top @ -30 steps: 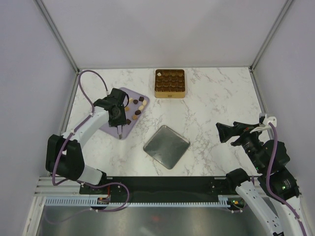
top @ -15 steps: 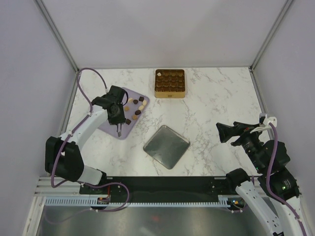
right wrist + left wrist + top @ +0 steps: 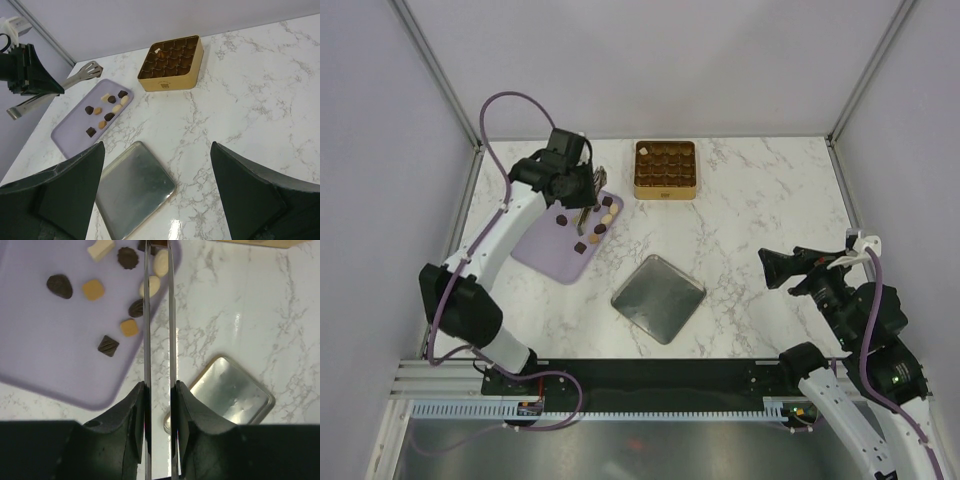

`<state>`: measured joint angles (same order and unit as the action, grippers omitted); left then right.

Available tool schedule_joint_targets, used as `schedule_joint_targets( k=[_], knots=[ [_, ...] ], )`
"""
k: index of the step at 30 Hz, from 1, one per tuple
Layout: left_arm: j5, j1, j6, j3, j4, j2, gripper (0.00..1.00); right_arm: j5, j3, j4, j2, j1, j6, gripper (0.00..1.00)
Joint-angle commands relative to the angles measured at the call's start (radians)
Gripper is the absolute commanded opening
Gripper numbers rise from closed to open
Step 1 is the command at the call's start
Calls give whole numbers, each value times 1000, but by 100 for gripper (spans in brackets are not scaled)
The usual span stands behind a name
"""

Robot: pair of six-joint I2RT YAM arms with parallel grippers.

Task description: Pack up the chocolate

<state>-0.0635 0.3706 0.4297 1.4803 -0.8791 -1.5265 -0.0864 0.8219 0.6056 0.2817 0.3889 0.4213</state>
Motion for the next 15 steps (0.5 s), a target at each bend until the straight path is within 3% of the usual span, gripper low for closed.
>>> schedule_joint_targets(
  k=[1, 9, 15],
  knots=[
    [56, 59, -69, 179, 51, -104, 30, -27, 23, -38, 23, 4, -7, 95],
    [11, 129, -108, 553, 109, -424, 31, -50, 26, -46, 68, 2, -30, 95],
    [4, 136, -121, 698, 138, -552, 32, -75, 56, -49, 97, 4, -39, 95]
  ],
)
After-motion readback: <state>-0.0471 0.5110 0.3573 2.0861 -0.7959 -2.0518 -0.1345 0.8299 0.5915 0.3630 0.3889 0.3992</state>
